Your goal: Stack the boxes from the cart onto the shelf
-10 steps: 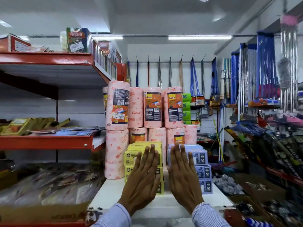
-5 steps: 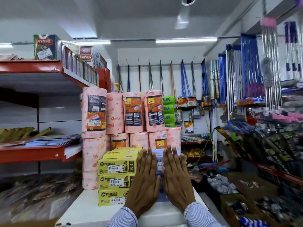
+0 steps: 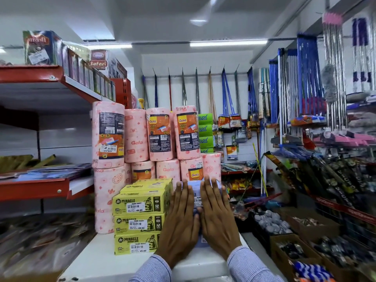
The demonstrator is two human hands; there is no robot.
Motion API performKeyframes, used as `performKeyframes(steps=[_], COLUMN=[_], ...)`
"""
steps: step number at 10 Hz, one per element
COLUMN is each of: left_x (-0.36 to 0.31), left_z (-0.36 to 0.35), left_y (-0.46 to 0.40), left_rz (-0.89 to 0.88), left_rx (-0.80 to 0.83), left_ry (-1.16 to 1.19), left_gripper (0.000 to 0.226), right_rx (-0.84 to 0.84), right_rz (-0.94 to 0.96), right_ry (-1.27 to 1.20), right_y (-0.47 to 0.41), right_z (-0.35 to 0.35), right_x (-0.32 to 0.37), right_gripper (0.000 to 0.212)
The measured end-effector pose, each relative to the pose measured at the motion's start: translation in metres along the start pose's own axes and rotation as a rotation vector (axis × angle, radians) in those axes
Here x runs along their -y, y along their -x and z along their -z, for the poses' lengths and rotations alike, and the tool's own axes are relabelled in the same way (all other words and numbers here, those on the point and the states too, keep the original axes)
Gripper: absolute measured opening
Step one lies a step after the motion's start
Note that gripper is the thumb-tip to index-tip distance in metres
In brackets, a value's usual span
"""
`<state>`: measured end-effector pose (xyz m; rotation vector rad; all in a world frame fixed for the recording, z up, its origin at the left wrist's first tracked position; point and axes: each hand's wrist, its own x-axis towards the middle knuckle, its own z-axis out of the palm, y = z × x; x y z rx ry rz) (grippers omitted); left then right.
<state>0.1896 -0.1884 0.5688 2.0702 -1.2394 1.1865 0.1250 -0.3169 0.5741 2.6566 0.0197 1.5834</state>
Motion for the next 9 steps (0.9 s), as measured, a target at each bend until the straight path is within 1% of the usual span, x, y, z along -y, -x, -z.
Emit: performKeyframes(steps=[2,4,7,9], left_x=[-0.002,0.0002,-0.0011,-0.0044], left_z=[0.0026,-0.0001,0.0039,0.009], left_y=[-0.0009,-0.0012,-0.0001,0.0008], left_rz=[-0.033,-0.023,-0.011,-0.005], left_rx=[0.014,0.035,0.065,0.018], left_ry=[-0.106,-0.113,-0.119,-0.1], left_gripper=[0.07,0.07,0.07,0.071], right_rx=[-0.003,-0.018,0.008,-0.002], right_rz=[-0.015,-0.01,-0.024,-0.024], right_ry=[-0.029,-0.036,-0.031,-0.048], right_y=[0.0009,0.0015,0.0036,0.0021], right_z=[-0.0002,-0.0007,0.0001,0.0042], right_x=[-0.0029,-0.004,-0.0026,-0.0011], right_gripper=[0.063,0.062,0.06,0.062])
